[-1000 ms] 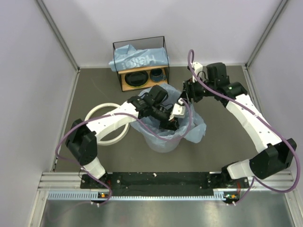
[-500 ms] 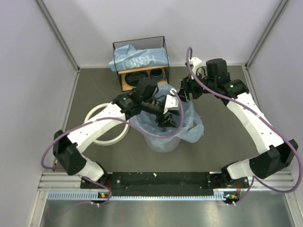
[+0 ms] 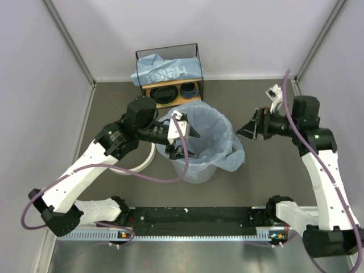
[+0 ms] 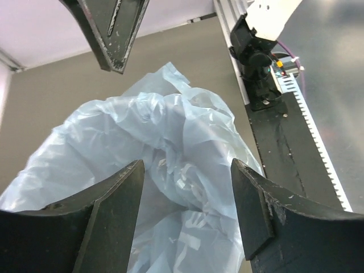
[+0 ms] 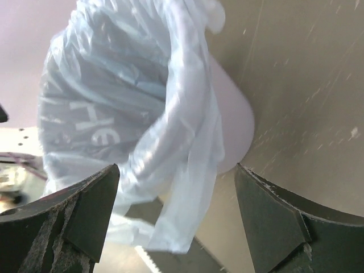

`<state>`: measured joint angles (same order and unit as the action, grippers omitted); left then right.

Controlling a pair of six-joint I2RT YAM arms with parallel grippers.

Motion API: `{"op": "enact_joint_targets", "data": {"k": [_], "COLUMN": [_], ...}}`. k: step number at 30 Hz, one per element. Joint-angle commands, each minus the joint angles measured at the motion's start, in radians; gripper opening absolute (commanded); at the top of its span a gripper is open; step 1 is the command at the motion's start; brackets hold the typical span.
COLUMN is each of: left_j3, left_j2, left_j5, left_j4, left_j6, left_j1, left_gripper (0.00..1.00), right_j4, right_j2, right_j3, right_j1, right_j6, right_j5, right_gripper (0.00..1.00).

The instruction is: Put the trash bags into the trash bin

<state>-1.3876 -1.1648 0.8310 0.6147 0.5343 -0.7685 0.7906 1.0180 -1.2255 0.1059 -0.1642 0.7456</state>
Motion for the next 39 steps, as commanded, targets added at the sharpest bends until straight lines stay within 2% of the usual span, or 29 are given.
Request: {"op": "enact_joint_targets", "data": {"k": [1, 3, 4, 9, 10, 12, 13, 14, 15, 16, 18, 19, 22, 26, 27, 31, 32, 33, 35, 37, 39], "left_j3": [0.018, 0.036, 0.059, 0.091, 0.093, 0.097, 0.104, 0.126, 0.142, 0.157, 0.232, 0.255, 0.301, 0.321, 0.329, 0.375, 0.375, 0.371, 0.337, 0.315, 0.283], "left_j2": [-0.026, -0.012, 0.003, 0.004, -0.005, -0.012, -0.006, 0.000, 0.008, 0.031, 0.063, 0.092, 0.108, 0.096, 0.094, 0.099, 0.105, 0.122, 0.154, 0.215, 0.275], "left_j5": [0.016, -0.021, -0.083, -0.228, -0.251, -0.274, -0.286, -0.311, -0.332, -0.352, -0.403, -0.415, -0.424, -0.457, -0.475, -0.500, -0.492, -0.472, -0.425, -0.389, -0.351], "left_j4": [0.008, -0.003, -0.018, -0.081, -0.082, -0.079, -0.079, -0.081, -0.084, -0.102, -0.145, -0.165, -0.184, -0.181, -0.175, -0.146, -0.129, -0.092, -0.058, -0.041, -0.040], "left_j6": [-0.027, -0.008, -0.010, -0.043, -0.037, -0.014, -0.008, 0.012, 0.027, 0.041, 0.081, 0.088, 0.138, 0.142, 0.147, 0.168, 0.173, 0.174, 0.133, 0.104, 0.063], "left_j1": [-0.069, -0.110, -0.158, -0.247, -0.268, -0.291, -0.307, -0.314, -0.324, -0.345, -0.357, -0.368, -0.380, -0.387, -0.385, -0.385, -0.385, -0.385, -0.385, -0.385, -0.385], "left_gripper": [0.68, 0.68, 0.68, 0.67, 0.65, 0.57, 0.48, 0.42, 0.36, 0.22, 0.12, 0.07, 0.02, 0.00, 0.00, 0.00, 0.07, 0.22, 0.41, 0.50, 0.50], "right_j4": [0.098, 0.096, 0.096, 0.098, 0.098, 0.099, 0.099, 0.098, 0.101, 0.099, 0.098, 0.098, 0.099, 0.101, 0.102, 0.165, 0.197, 0.223, 0.252, 0.283, 0.285], "right_j2": [-0.074, -0.102, -0.110, -0.111, -0.102, -0.091, -0.090, -0.091, -0.091, -0.091, -0.088, -0.087, -0.065, -0.059, -0.052, -0.036, -0.038, -0.045, -0.058, -0.071, -0.084], "right_j3": [0.124, 0.161, 0.178, 0.241, 0.254, 0.267, 0.274, 0.276, 0.279, 0.282, 0.285, 0.287, 0.293, 0.307, 0.311, 0.281, 0.261, 0.241, 0.187, 0.109, 0.066], "right_j1": [-0.069, -0.069, -0.069, -0.069, -0.068, -0.069, -0.068, -0.069, -0.068, -0.069, -0.069, -0.068, -0.069, -0.069, -0.069, -0.069, -0.069, -0.072, -0.103, -0.103, -0.103], "right_j6": [-0.052, -0.057, -0.063, -0.034, -0.031, -0.021, -0.017, -0.011, 0.001, 0.006, 0.025, 0.031, 0.051, 0.077, 0.083, 0.147, 0.163, 0.217, 0.232, 0.273, 0.285], "right_j5": [0.227, 0.262, 0.282, 0.281, 0.284, 0.293, 0.296, 0.293, 0.291, 0.285, 0.284, 0.281, 0.296, 0.298, 0.296, 0.290, 0.287, 0.282, 0.331, 0.302, 0.275], "right_gripper": [0.83, 0.83, 0.83, 0.82, 0.80, 0.75, 0.70, 0.68, 0.62, 0.53, 0.45, 0.36, 0.28, 0.25, 0.27, 0.61, 0.66, 0.77, 0.83, 0.84, 0.84]}}
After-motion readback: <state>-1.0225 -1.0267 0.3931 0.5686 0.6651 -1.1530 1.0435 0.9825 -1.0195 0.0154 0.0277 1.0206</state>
